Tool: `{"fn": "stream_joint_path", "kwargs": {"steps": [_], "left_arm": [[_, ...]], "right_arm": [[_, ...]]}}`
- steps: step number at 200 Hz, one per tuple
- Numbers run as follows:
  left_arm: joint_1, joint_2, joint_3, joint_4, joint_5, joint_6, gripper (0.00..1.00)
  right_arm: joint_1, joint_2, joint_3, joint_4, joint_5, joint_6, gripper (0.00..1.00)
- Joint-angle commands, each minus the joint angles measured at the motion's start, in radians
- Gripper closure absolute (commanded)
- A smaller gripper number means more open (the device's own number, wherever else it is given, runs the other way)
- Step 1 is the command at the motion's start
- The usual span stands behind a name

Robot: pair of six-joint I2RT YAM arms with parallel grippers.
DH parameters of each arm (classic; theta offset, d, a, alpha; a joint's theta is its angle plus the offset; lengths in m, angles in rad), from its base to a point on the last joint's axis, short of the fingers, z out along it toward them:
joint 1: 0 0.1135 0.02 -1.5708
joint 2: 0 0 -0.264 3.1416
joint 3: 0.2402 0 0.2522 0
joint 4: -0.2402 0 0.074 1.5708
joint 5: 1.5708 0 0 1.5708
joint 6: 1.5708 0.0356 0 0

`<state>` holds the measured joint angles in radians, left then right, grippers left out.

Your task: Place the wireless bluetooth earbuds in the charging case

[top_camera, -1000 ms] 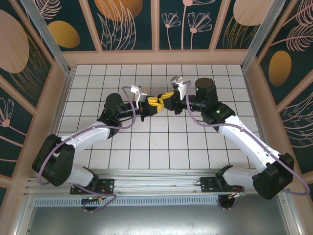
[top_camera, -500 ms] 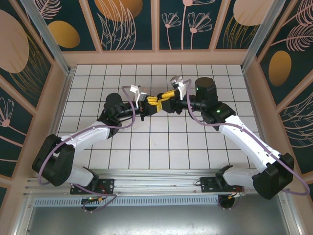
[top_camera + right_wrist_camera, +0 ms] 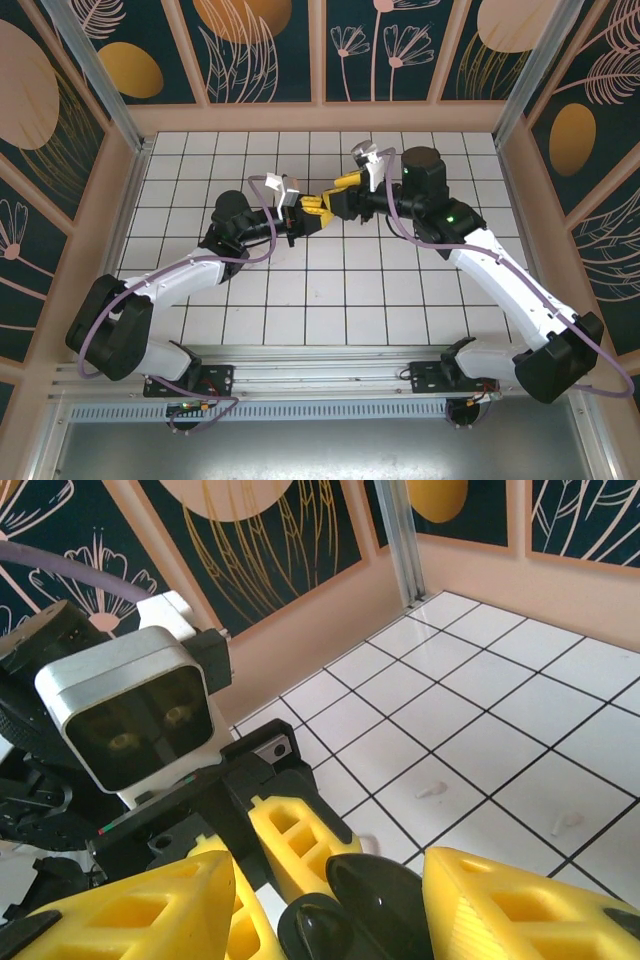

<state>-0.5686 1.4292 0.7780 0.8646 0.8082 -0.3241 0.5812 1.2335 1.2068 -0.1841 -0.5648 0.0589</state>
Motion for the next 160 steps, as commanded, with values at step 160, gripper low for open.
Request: {"fn": "stream_joint_path", "kwargs": {"steps": [160], "left_arm": [[-0.002, 0.043, -0.034, -0.007, -0.024, -0.005, 1.0]], "right_arm": [[-0.222, 0.005, -0.109, -0.023, 0.158, 0.295, 0.53]]}}
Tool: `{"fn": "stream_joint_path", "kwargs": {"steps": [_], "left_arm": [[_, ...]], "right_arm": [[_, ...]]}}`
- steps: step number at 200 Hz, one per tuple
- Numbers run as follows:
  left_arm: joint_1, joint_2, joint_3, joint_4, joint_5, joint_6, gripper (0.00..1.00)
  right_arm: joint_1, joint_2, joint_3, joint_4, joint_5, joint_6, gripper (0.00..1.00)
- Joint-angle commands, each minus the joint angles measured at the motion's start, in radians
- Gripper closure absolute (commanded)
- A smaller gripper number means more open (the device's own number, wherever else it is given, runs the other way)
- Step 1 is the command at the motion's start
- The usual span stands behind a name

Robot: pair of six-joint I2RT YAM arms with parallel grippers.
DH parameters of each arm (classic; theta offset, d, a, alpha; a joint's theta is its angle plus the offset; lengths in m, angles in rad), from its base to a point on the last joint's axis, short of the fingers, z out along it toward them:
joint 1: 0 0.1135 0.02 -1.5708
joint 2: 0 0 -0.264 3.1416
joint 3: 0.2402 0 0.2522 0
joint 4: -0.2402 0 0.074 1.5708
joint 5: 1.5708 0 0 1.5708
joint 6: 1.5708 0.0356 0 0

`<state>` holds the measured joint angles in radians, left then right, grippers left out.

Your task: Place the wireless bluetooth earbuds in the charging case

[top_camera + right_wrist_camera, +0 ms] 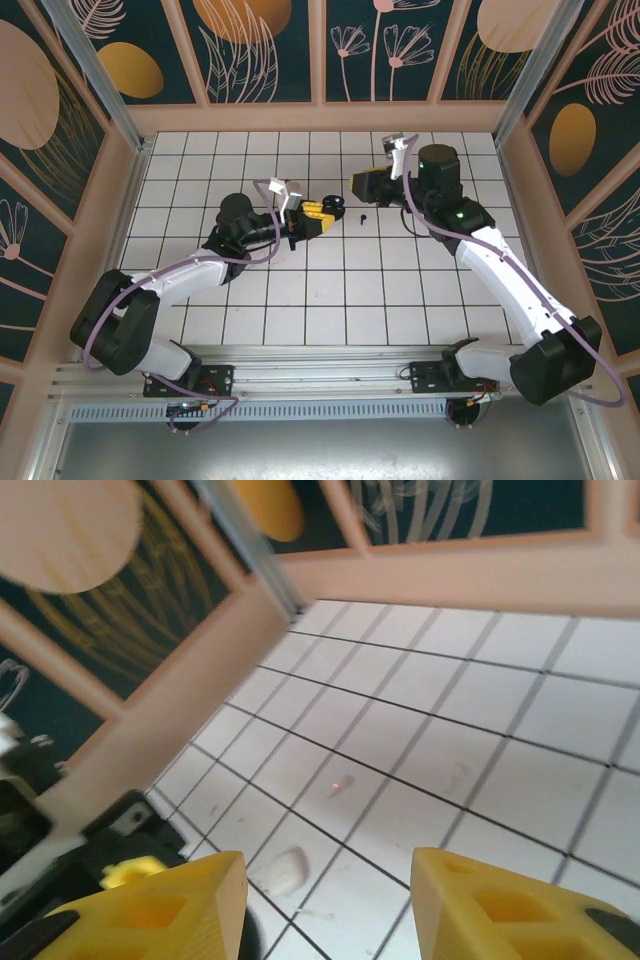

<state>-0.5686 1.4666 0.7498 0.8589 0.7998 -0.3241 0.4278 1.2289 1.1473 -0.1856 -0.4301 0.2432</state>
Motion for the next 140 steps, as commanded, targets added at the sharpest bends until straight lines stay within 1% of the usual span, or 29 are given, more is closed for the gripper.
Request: {"fn": "stream_joint_path", "kwargs": {"steps": [1, 26, 59, 94, 116, 140], "left_arm": [[-0.003, 0.005, -0.006, -0.001, -0.017, -0.006, 1.0], [-0.003, -0.011, -0.02, -0.021, -0.042, 0.001, 1.0], [-0.002, -0.03, -0.023, -0.111, -0.091, 0.082, 1.0], [-0.003, -0.058, -0.044, -0.161, -0.115, 0.127, 1.0], [-0.003, -0.086, -0.083, -0.155, -0.126, 0.126, 1.0], [-0.003, -0.12, -0.12, -0.15, -0.147, 0.131, 1.0]], "right_arm": [[-0.074, 0.011, -0.051, -0.023, 0.022, 0.114, 0.53], [-0.155, 0.069, -0.088, -0.053, -0.015, 0.184, 0.53], [-0.215, 0.21, -0.093, -0.081, -0.009, 0.196, 0.55], [-0.224, 0.389, -0.015, -0.105, 0.022, 0.195, 0.58], [-0.223, 0.479, 0.042, -0.12, 0.045, 0.193, 0.65], [-0.217, 0.555, 0.088, -0.14, 0.073, 0.188, 0.68]]}}
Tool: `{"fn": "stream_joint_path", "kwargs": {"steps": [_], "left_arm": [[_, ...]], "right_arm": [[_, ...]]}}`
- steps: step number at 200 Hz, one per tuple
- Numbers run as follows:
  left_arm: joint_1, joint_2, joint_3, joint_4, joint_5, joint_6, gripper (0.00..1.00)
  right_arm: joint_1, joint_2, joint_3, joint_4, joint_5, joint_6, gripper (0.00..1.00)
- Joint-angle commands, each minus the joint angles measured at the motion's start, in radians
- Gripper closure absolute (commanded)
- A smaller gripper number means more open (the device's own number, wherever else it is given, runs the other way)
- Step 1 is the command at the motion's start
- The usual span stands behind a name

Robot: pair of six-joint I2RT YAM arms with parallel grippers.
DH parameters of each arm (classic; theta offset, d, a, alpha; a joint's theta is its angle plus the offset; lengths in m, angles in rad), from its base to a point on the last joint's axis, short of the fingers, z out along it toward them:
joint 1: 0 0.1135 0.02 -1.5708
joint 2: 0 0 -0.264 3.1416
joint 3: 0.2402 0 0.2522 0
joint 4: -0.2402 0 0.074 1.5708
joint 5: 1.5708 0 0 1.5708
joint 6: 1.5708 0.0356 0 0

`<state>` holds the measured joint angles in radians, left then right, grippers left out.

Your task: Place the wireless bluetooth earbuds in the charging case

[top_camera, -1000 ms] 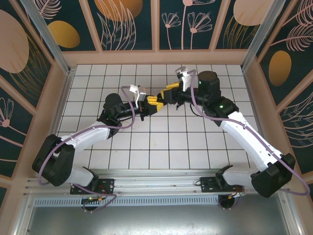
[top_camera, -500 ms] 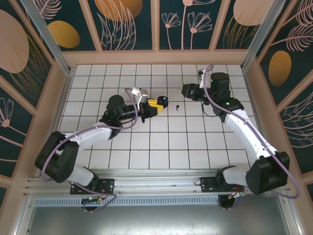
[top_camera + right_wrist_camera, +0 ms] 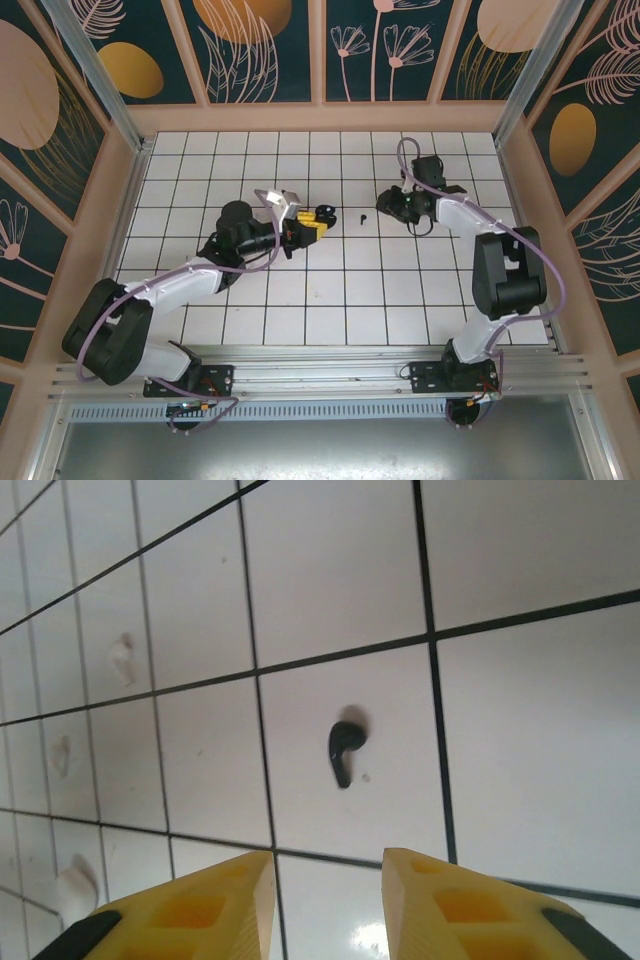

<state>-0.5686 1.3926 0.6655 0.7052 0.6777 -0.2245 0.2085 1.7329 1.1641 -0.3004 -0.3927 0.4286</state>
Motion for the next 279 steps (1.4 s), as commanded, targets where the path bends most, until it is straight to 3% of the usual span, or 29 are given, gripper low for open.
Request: {"fn": "stream_joint_path", "kwargs": {"steps": [1, 52, 279], "left_arm": [[-0.003, -0.047, -0.038, 0.003, -0.026, 0.031, 1.0], [-0.003, -0.069, -0.062, 0.005, -0.041, 0.037, 1.0], [-0.003, -0.083, -0.081, 0.002, -0.045, 0.036, 1.0]], "right_arm": [[0.003, 0.054, 0.073, -0.026, 0.036, 0.003, 0.68], [0.051, 0.165, 0.138, -0.058, 0.043, 0.002, 0.7], [0.105, 0.307, 0.21, -0.063, 0.091, -0.009, 0.74]]}}
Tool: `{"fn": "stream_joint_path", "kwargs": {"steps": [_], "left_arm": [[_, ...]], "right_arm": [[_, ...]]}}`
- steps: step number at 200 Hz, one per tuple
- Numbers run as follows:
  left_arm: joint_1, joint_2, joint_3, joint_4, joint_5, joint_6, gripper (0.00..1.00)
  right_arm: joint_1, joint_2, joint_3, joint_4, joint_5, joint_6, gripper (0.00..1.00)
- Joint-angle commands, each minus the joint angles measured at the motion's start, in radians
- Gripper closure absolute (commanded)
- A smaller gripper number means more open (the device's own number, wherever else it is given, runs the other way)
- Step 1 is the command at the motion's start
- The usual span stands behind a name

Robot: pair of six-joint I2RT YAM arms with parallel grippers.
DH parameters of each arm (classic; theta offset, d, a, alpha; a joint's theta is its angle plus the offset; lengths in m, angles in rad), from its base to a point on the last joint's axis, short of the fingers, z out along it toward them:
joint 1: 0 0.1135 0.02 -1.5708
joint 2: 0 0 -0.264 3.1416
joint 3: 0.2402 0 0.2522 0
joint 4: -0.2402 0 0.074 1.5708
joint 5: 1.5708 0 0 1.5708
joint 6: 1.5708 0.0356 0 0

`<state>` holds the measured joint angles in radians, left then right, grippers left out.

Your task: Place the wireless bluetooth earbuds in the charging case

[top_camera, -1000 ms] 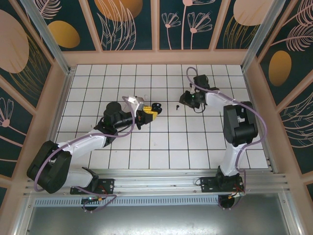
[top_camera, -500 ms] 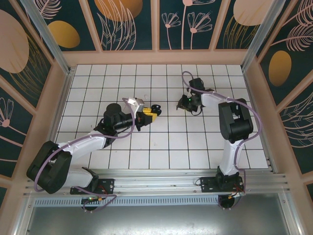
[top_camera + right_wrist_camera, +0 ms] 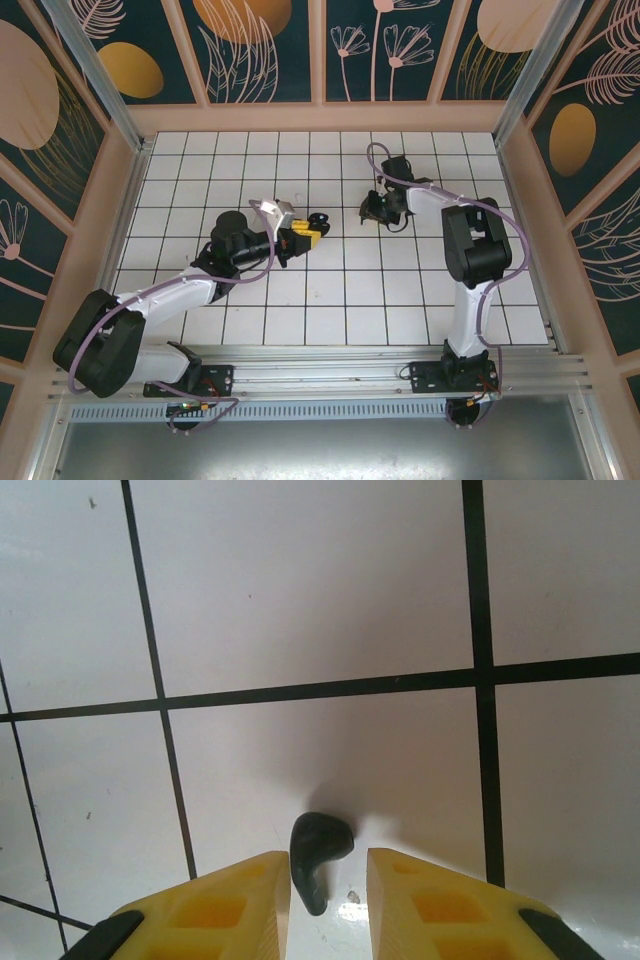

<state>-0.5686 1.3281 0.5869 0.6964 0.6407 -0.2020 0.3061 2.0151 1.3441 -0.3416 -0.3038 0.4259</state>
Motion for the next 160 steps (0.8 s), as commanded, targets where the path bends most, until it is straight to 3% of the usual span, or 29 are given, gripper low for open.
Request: {"fn": "stream_joint_path", "kwargs": {"steps": [1, 85, 160], "left_arm": [[-0.004, -0.018, -0.002, 0.011, -0.009, 0.013, 1.0], [-0.003, -0.02, 0.003, -0.013, -0.022, 0.023, 1.0], [-0.002, -0.029, 0.016, -0.047, -0.023, 0.041, 1.0]], "right_arm": [[0.008, 0.026, 0.029, -0.022, 0.002, -0.006, 0.74], [0.02, 0.05, 0.041, -0.038, 0.014, -0.019, 0.69], [0.029, 0.084, 0.082, -0.068, 0.017, -0.038, 0.71]]}}
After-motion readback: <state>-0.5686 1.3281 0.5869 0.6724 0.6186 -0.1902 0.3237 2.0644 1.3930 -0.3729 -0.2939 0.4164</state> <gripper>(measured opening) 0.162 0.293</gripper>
